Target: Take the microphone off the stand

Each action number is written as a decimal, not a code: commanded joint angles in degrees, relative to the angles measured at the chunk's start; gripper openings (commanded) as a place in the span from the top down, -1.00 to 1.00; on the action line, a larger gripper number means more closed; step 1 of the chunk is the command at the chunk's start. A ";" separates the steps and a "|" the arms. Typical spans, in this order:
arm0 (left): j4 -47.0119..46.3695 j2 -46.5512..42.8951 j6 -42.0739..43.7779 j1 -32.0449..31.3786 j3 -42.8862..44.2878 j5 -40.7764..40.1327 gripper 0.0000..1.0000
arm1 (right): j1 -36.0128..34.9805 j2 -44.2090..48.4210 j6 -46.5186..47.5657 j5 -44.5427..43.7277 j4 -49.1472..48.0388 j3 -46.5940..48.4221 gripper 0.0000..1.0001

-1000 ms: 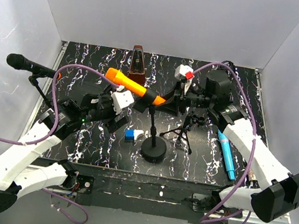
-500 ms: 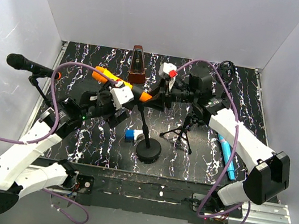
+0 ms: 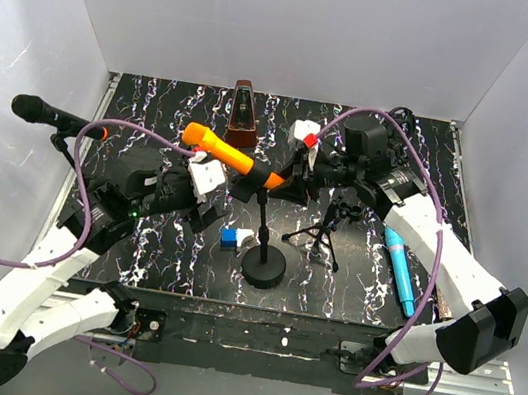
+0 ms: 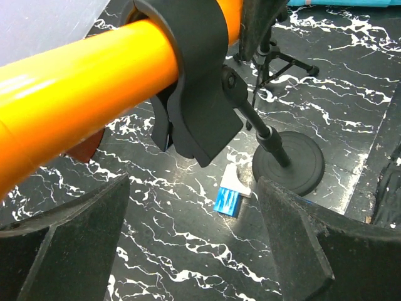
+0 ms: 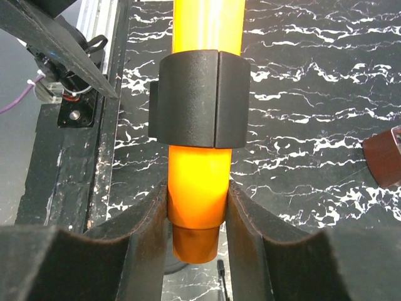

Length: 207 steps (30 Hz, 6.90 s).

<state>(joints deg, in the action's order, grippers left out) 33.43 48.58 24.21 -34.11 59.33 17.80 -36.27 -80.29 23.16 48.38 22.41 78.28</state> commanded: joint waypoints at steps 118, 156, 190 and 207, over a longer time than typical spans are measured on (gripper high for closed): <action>-48.54 11.45 -22.53 -0.26 -8.70 15.33 -0.48 | 2.96 -10.67 -4.44 21.14 6.06 20.33 0.97; -44.77 12.33 -19.72 1.06 -10.46 12.78 1.00 | -0.99 -23.42 -19.38 5.59 16.52 44.41 -0.24; -49.69 19.97 -24.47 4.66 -6.25 26.14 -0.25 | 5.86 -14.01 -22.80 29.32 -16.70 20.95 0.97; -44.42 19.36 -19.55 4.75 -6.07 25.88 1.00 | 6.04 -15.76 -29.83 24.57 -19.70 30.67 0.97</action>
<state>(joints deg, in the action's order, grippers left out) -12.05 69.89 3.77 -29.36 51.81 43.94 -30.06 -95.09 -2.94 74.39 5.85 98.04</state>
